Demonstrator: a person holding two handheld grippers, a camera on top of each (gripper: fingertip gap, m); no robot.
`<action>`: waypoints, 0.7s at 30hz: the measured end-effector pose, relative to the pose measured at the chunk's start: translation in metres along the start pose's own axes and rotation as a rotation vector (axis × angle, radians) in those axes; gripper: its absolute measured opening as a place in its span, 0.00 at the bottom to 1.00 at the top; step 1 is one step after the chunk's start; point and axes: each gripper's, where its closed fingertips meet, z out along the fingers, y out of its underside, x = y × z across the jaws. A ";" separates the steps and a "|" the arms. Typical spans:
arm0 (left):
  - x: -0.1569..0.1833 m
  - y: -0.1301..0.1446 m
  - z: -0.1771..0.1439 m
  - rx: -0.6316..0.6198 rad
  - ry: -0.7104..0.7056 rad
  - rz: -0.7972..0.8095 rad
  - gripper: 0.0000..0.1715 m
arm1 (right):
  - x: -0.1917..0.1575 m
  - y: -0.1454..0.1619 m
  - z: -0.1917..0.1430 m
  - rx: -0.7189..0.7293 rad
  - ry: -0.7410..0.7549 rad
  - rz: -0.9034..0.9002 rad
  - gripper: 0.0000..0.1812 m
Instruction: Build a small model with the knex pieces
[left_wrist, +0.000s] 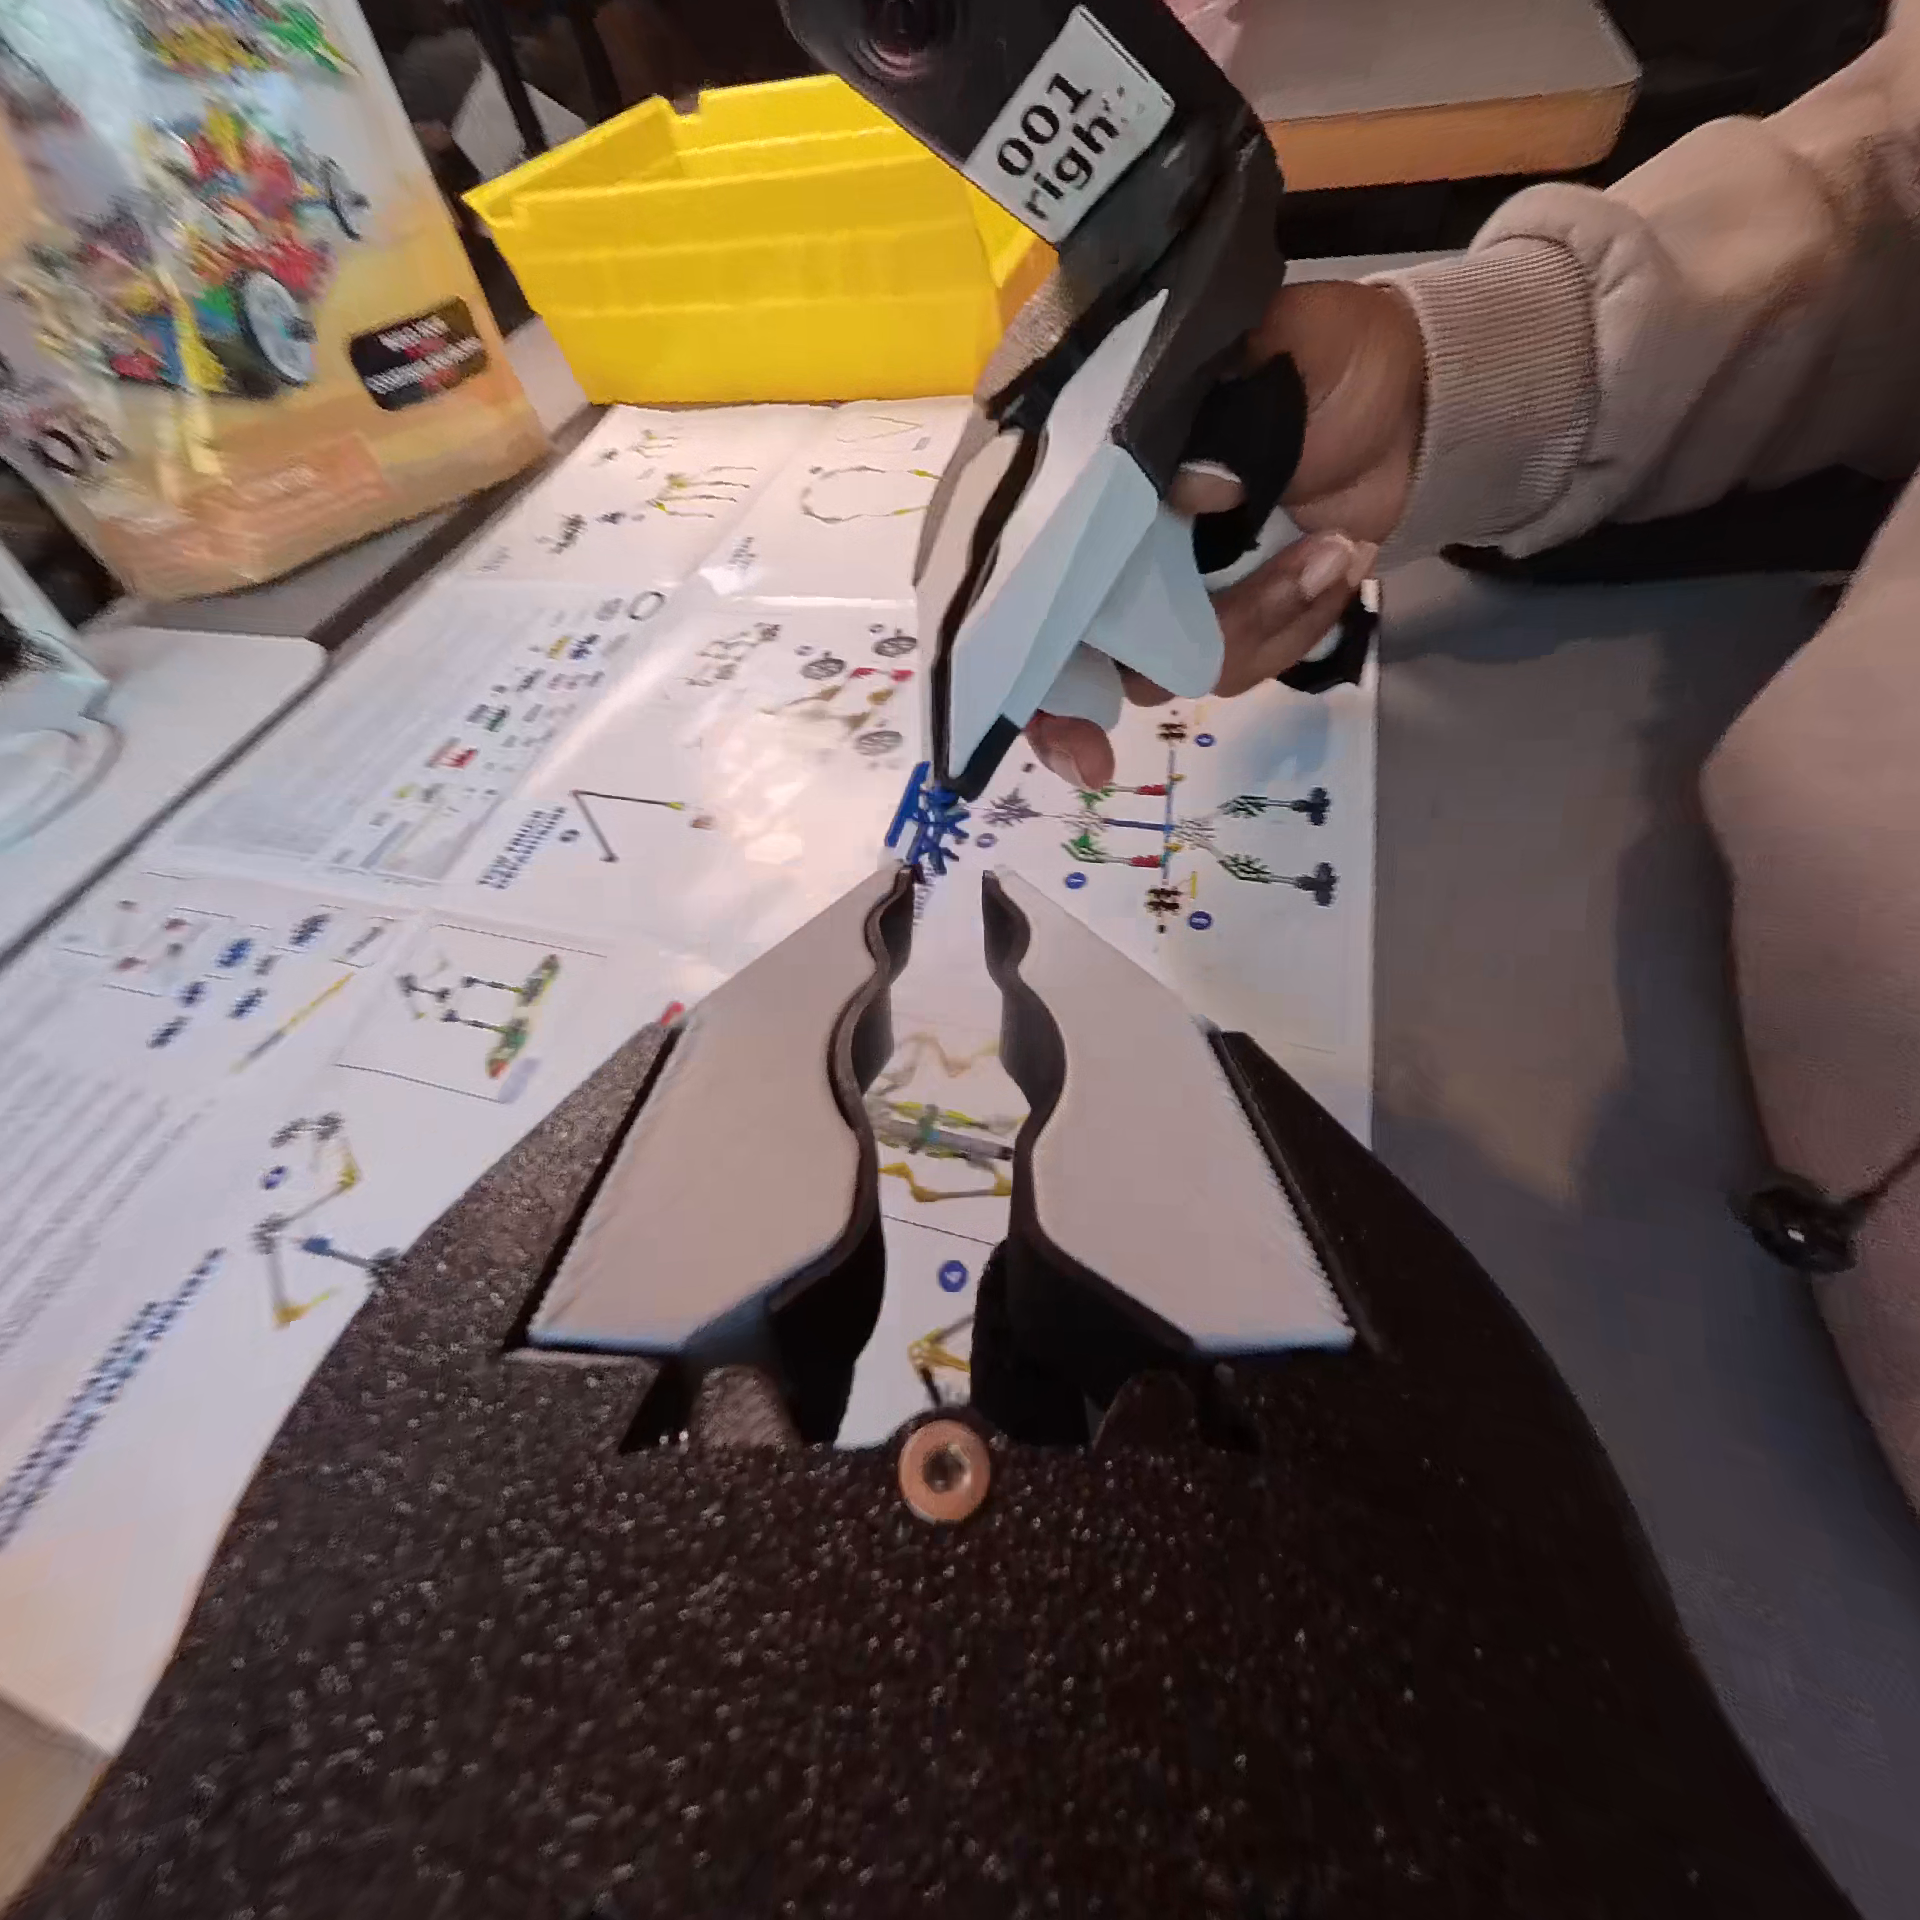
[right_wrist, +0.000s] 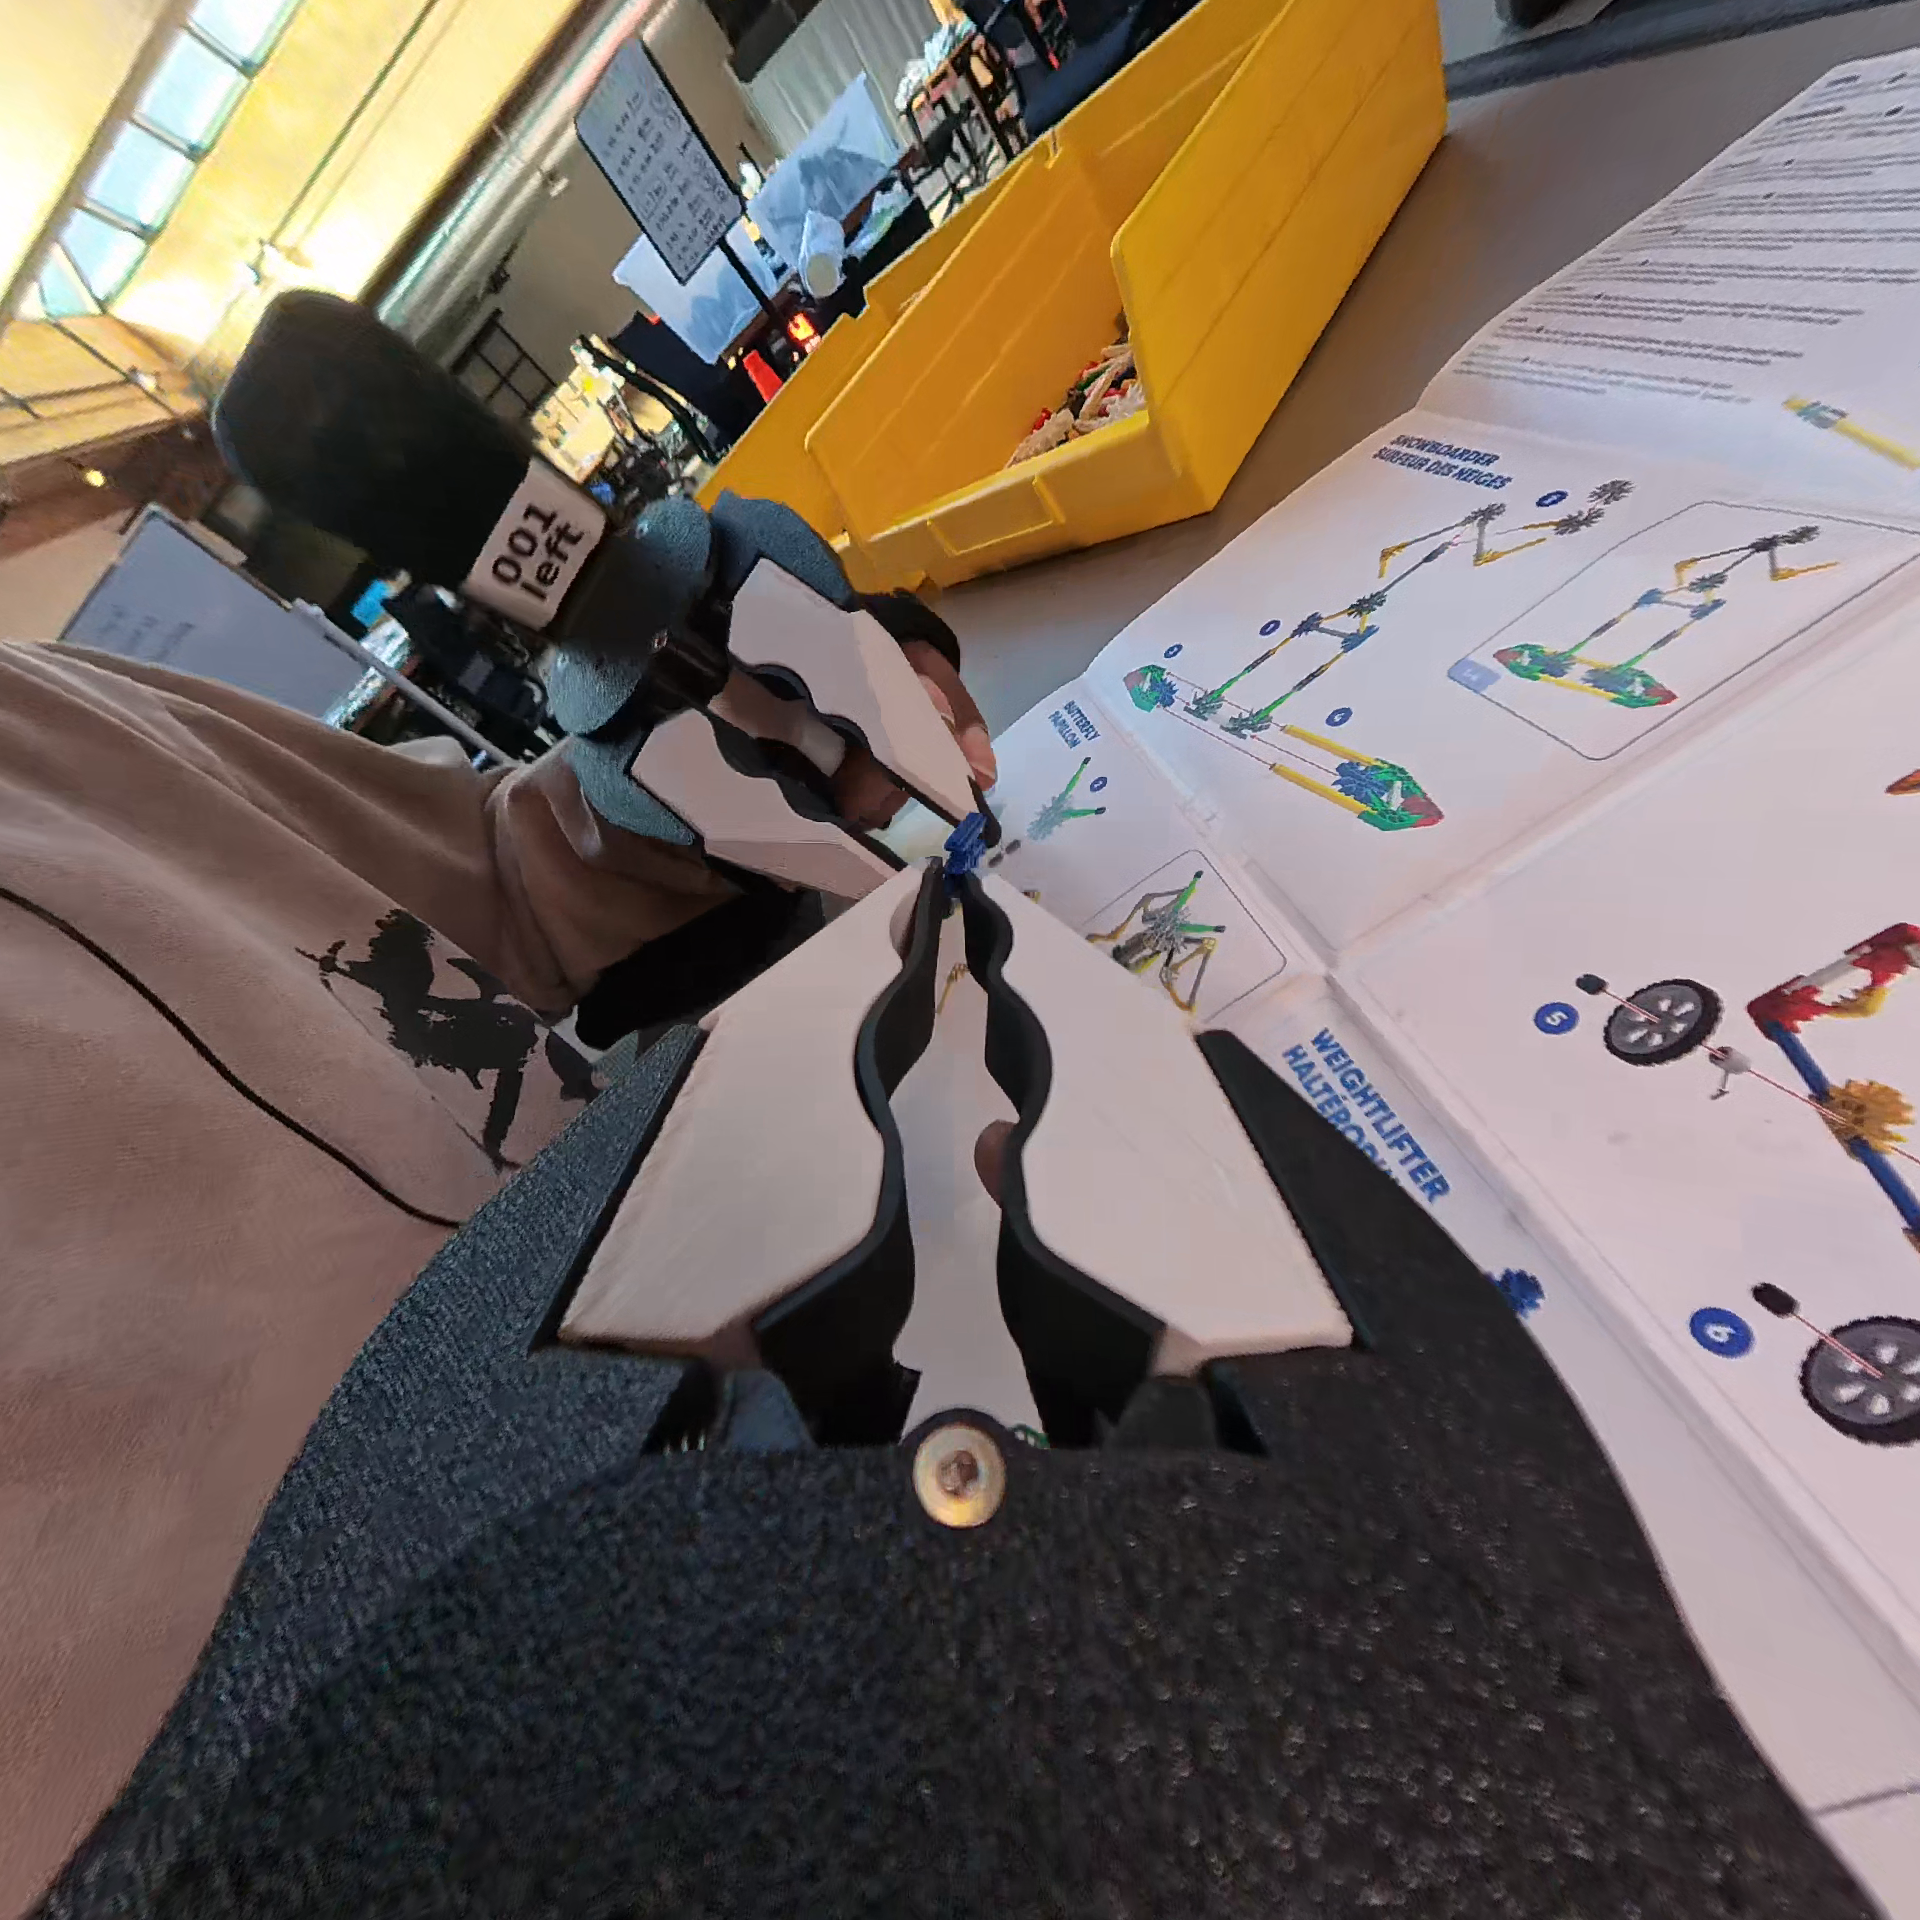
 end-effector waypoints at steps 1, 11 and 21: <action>0.005 0.003 0.000 -0.009 0.063 -0.059 0.08 | 0.000 0.004 -0.001 -0.034 -0.002 -0.017 0.01; 0.040 0.013 -0.003 -0.070 0.386 -0.310 0.05 | -0.015 0.047 0.005 -0.335 -0.061 -0.181 0.01; 0.017 -0.006 -0.004 0.063 0.382 -0.597 0.02 | -0.010 0.011 0.001 -0.121 -0.054 -0.131 0.00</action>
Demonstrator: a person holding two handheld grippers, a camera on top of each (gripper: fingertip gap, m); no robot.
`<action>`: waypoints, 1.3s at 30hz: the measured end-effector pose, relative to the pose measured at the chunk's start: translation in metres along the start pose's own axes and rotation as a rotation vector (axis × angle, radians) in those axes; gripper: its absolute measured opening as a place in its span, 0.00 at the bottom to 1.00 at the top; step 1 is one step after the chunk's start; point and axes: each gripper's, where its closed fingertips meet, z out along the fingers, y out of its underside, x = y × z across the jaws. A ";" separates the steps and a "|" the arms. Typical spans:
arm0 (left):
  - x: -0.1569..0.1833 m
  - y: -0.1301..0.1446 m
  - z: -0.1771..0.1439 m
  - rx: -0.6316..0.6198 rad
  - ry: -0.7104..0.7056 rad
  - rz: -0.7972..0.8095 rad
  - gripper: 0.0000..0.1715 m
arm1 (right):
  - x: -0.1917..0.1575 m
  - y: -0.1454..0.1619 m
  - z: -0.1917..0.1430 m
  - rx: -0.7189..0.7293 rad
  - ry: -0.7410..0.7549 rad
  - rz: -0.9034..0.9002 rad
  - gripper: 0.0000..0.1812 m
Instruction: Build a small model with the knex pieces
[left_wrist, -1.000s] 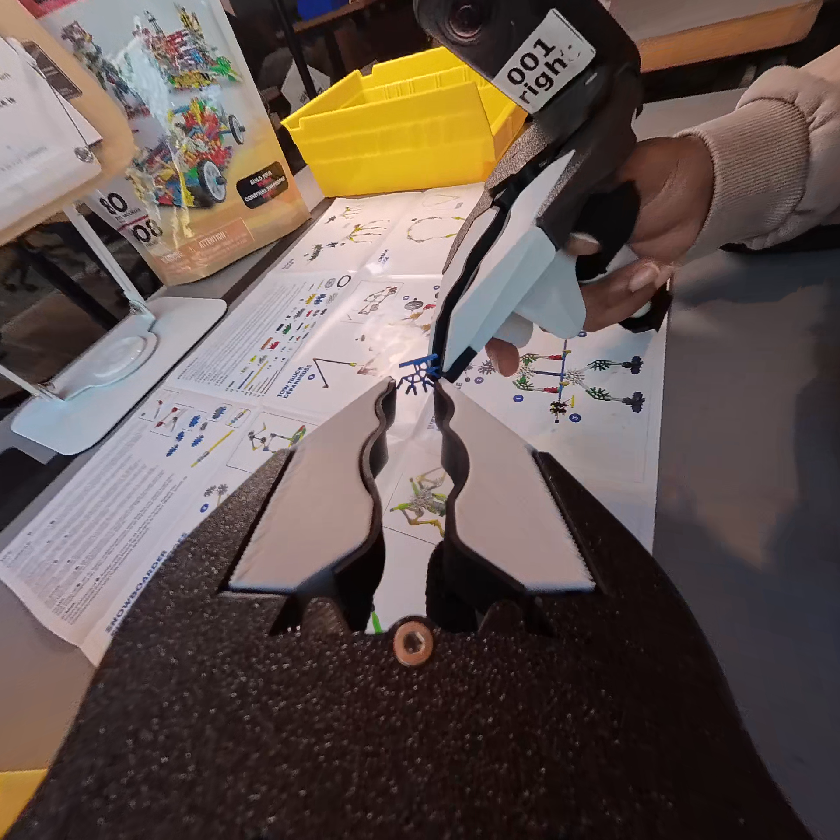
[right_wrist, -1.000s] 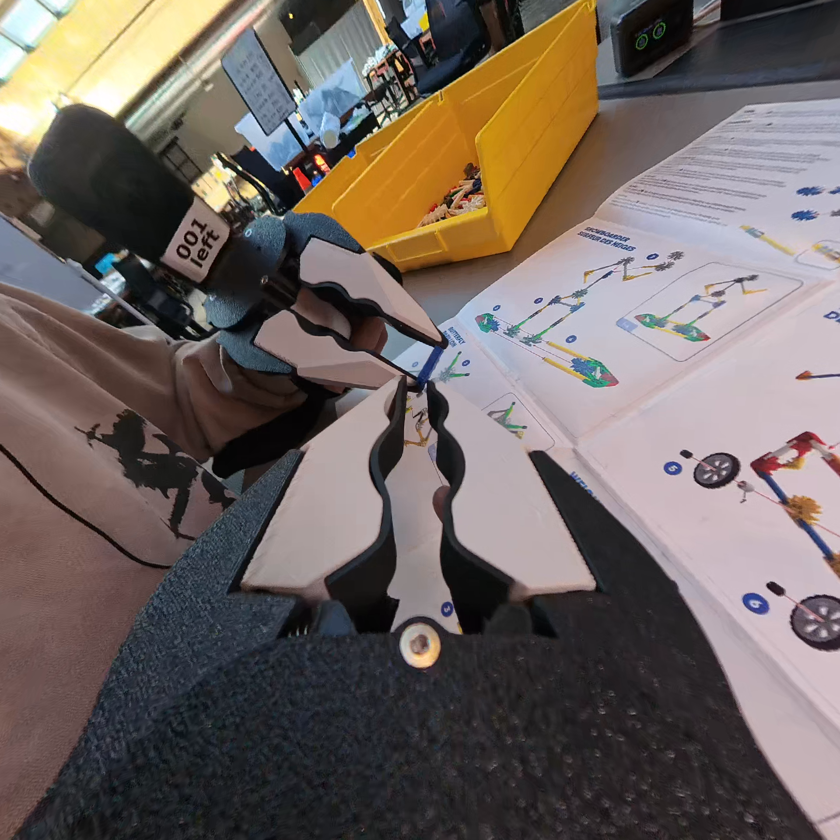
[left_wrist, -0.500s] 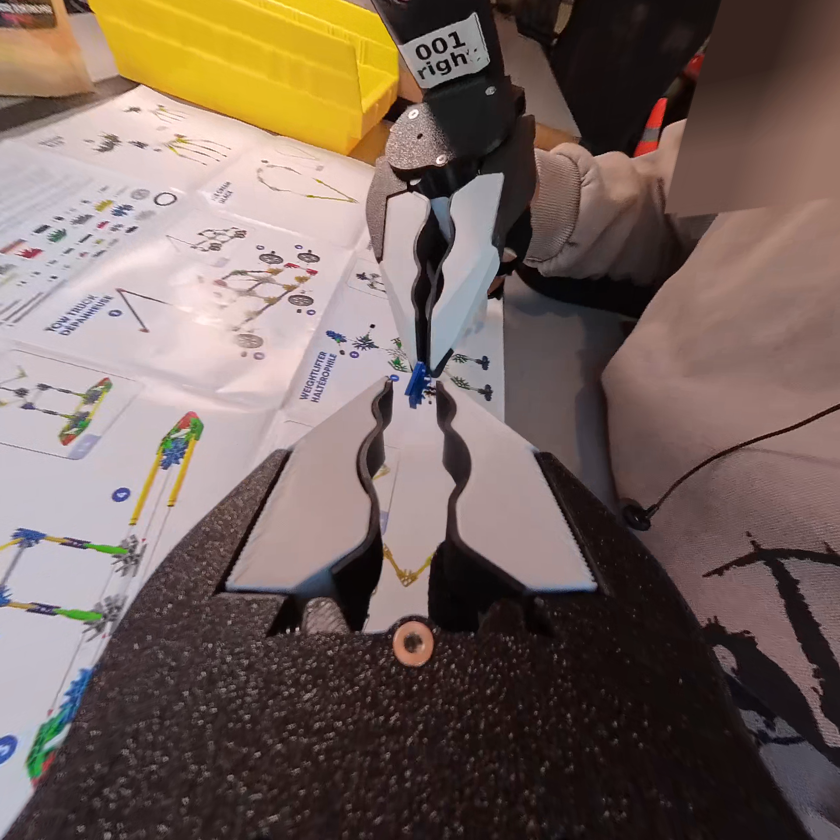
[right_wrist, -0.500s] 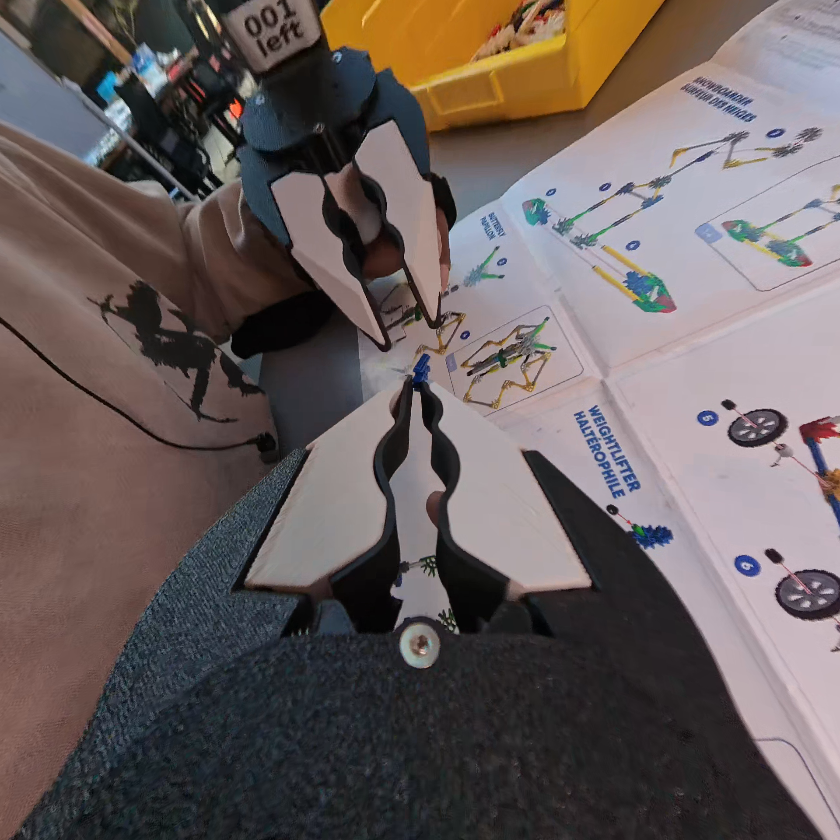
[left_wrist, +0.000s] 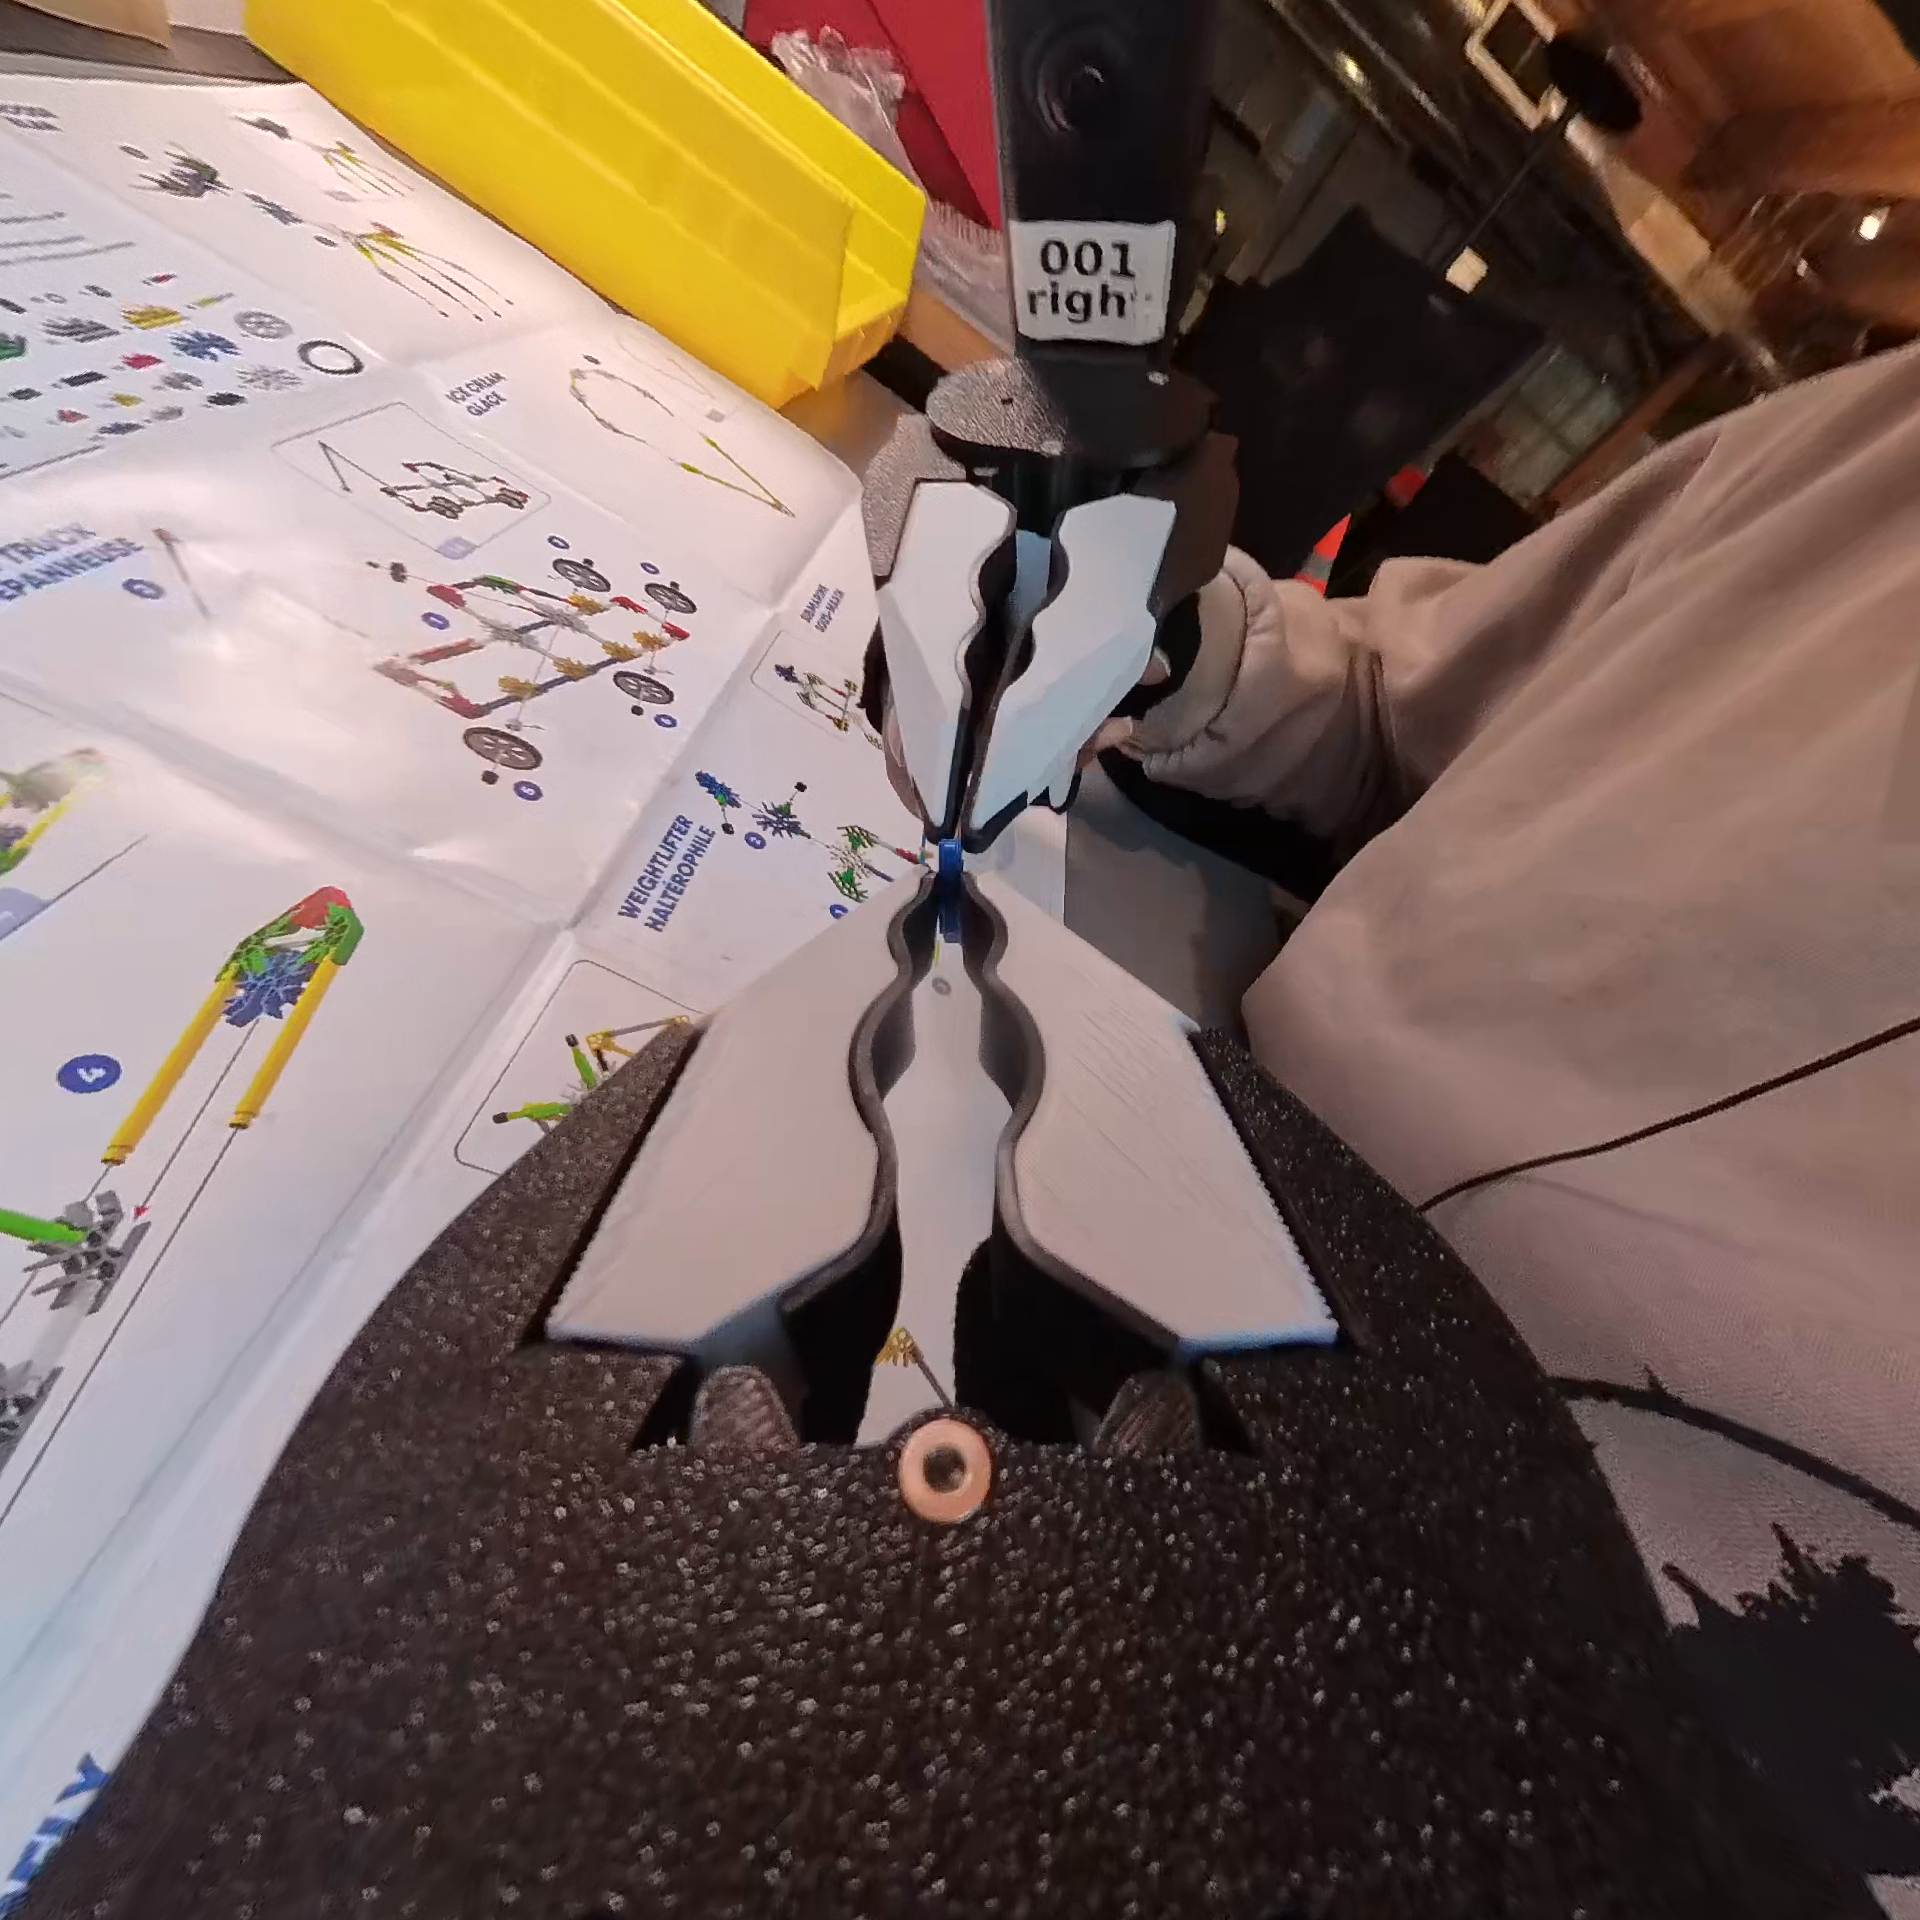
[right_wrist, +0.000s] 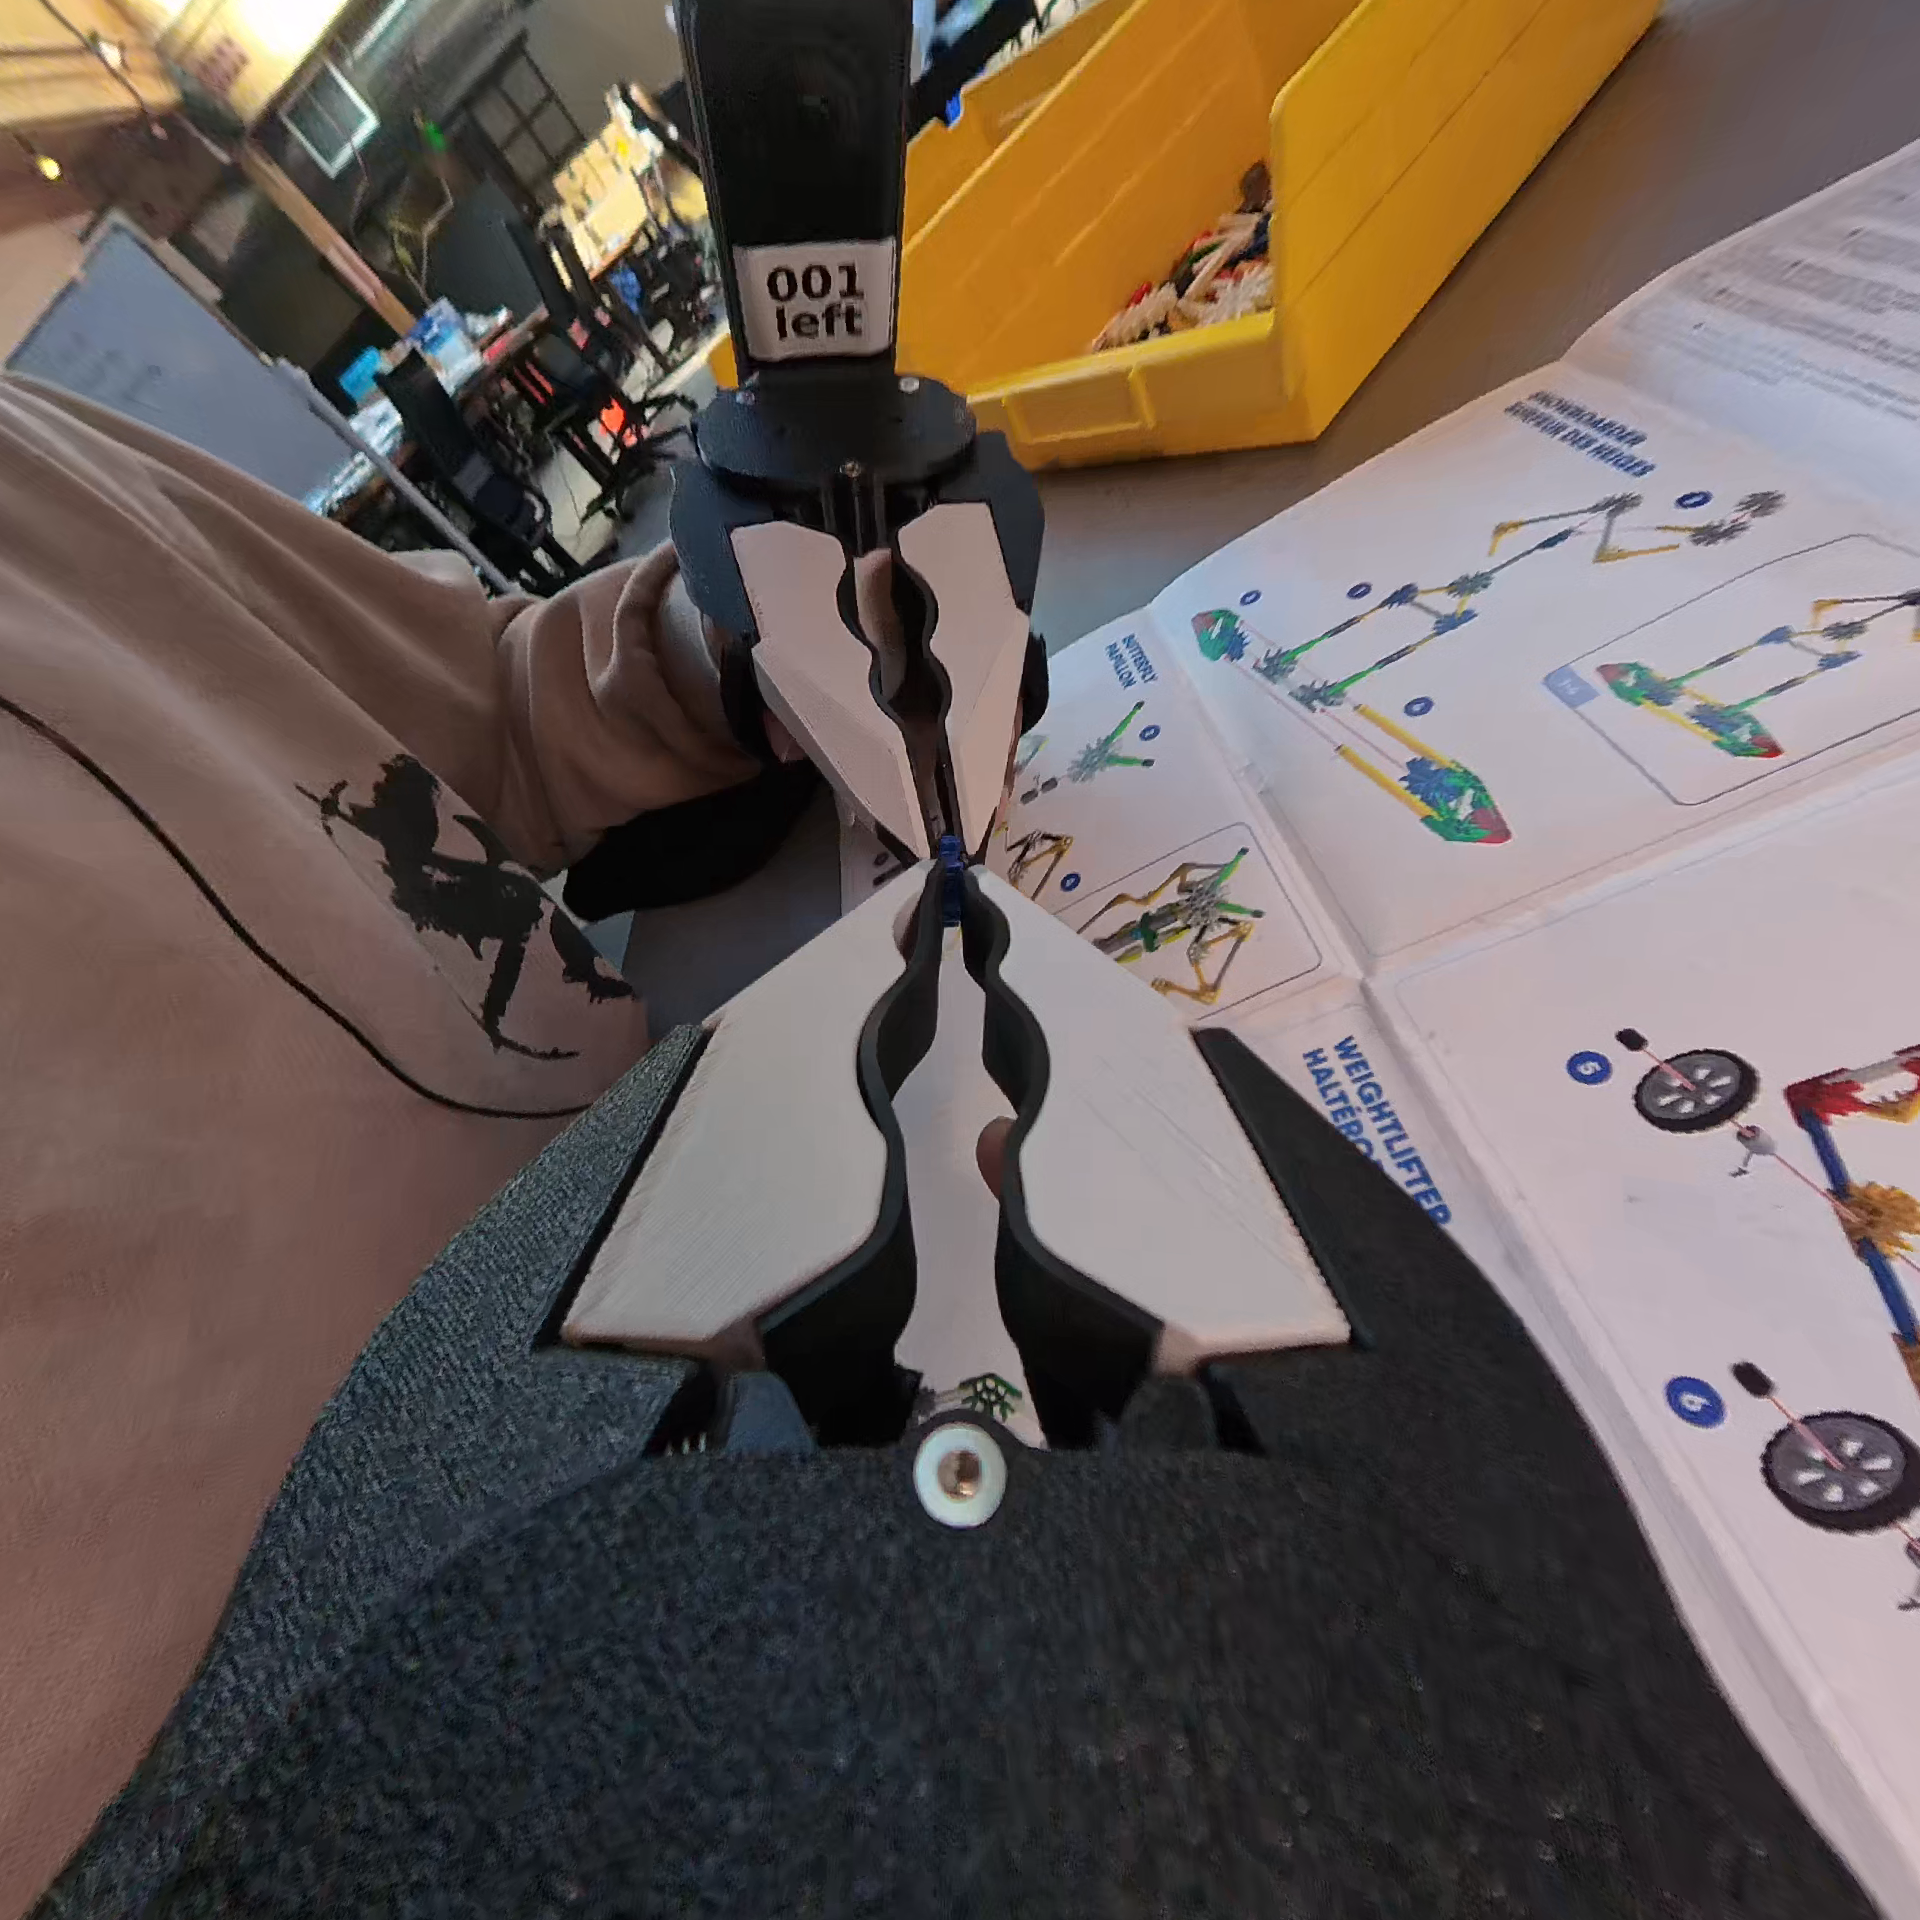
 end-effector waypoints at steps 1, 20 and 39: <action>-0.003 -0.004 -0.001 0.028 -0.001 -0.044 0.02 | 0.004 -0.006 -0.001 0.038 0.023 0.001 0.00; -0.031 -0.023 -0.011 0.309 0.098 -0.628 0.02 | 0.029 -0.016 0.011 0.013 0.523 -0.706 0.09; -0.039 -0.012 -0.028 0.087 -0.173 -0.213 0.03 | 0.026 -0.021 0.022 0.029 0.366 -0.581 0.08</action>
